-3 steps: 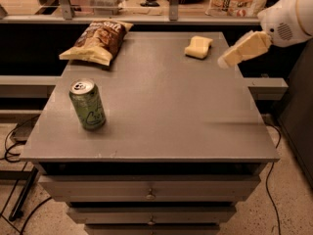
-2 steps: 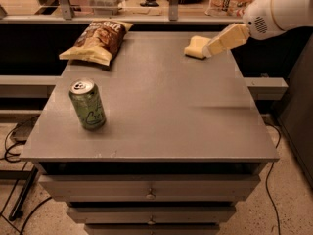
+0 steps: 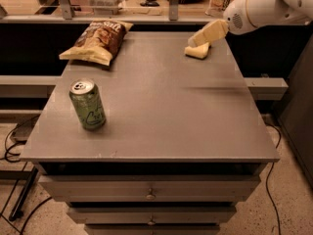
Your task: Move sponge near green can
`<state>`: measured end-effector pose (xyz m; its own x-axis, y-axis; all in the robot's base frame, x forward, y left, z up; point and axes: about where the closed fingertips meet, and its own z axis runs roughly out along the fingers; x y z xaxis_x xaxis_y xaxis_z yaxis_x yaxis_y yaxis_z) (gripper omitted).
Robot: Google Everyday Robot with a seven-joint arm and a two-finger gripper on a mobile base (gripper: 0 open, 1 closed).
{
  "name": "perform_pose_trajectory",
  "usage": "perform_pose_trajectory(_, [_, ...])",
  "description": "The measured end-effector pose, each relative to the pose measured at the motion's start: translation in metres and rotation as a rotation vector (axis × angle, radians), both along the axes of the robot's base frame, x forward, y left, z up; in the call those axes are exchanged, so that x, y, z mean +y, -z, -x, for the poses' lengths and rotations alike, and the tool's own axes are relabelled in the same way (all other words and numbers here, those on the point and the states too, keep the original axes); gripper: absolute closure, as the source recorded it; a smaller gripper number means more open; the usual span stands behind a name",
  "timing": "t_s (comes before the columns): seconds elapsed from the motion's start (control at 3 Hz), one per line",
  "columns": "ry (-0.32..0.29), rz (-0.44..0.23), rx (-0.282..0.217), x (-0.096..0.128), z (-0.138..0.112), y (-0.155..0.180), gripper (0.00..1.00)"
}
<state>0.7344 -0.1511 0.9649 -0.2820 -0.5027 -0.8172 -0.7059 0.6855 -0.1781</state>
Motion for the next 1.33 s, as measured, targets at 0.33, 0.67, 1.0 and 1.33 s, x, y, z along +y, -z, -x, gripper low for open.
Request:
perform_pose_trajectory(0.33, [0.000,0.000,0.000,0.000,0.000,0.000,0.00])
perform_pose_trajectory(0.67, [0.029,-0.059,0.003,0.007,-0.016,0.014,0.00])
perform_pose_trajectory(1.0, [0.070,-0.137,0.001,0.016,-0.042,0.034,0.00])
perform_pose_trajectory(1.33, [0.123,-0.212,0.005,0.017,-0.065,0.056,0.00])
